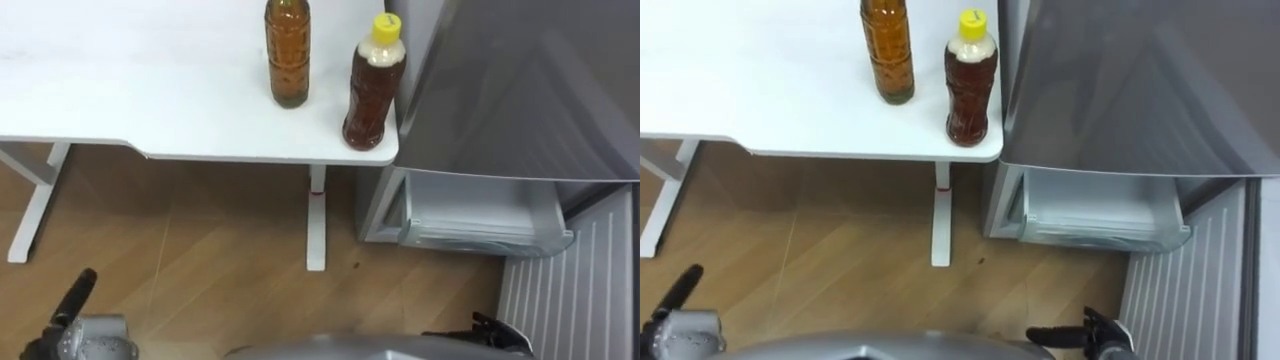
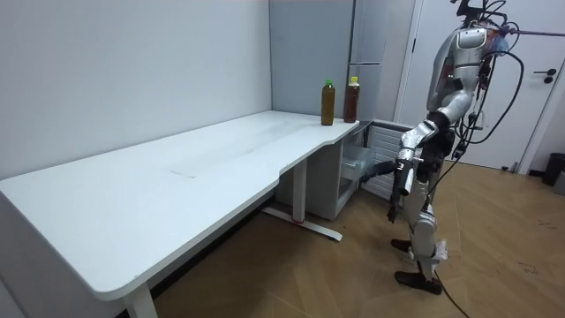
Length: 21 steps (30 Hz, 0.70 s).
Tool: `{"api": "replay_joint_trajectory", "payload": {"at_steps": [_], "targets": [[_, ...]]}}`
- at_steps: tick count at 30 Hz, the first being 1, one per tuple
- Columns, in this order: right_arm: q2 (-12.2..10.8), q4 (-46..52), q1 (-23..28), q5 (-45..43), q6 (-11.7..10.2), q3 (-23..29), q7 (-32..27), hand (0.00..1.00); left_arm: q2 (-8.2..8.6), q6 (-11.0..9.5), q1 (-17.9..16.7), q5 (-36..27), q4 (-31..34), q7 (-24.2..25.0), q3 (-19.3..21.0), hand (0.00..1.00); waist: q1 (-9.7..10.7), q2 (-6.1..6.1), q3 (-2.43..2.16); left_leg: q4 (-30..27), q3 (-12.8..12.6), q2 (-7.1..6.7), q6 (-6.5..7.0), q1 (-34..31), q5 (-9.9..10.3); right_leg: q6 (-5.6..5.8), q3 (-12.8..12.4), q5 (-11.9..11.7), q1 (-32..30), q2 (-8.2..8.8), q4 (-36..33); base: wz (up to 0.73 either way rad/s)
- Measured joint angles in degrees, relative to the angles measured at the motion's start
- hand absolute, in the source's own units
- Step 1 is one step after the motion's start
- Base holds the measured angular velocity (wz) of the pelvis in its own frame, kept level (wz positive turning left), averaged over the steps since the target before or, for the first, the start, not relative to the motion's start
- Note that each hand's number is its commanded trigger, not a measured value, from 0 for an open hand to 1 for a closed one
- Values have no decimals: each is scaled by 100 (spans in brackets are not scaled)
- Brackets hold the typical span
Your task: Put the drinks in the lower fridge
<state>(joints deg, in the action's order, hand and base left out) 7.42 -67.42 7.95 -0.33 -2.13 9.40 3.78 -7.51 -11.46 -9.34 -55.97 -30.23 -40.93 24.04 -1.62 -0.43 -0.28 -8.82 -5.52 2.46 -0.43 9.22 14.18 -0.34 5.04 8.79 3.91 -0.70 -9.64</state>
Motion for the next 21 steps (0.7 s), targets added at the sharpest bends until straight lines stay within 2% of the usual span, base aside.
{"api": "replay_joint_trajectory", "payload": {"at_steps": [3,7,12,18,21], "targets": [[0,14,14,1,-27,34,-40,0,-52,-110,38,842,605,-148,-124,0,71,27,-3,20,42,-10,10,15,0,6,-3,3,16,0,-9,3],[1,-11,39,-55,-20,30,-162,0,-50,-140,43,2029,1688,-342,-193,0,155,26,-3,12,89,-10,12,-43,-1,4,1,3,-3,-8,-3,2],[2,22,102,-48,-28,31,-126,0,-41,-142,54,2599,2803,-331,-493,0,181,40,9,-49,101,-17,12,-50,-3,4,7,2,-5,3,9,-1],[3,-51,-10,-104,-37,41,-90,0,-42,-126,99,3725,3755,207,-791,0,321,51,55,-53,96,-16,11,-49,-4,4,0,2,-4,2,15,0],[21,-152,-53,29,-39,-41,-24,0,-109,-120,134,4062,4298,555,-1059,0,337,50,61,-56,86,-21,12,-67,-3,6,20,3,-15,12,68,2]]}}
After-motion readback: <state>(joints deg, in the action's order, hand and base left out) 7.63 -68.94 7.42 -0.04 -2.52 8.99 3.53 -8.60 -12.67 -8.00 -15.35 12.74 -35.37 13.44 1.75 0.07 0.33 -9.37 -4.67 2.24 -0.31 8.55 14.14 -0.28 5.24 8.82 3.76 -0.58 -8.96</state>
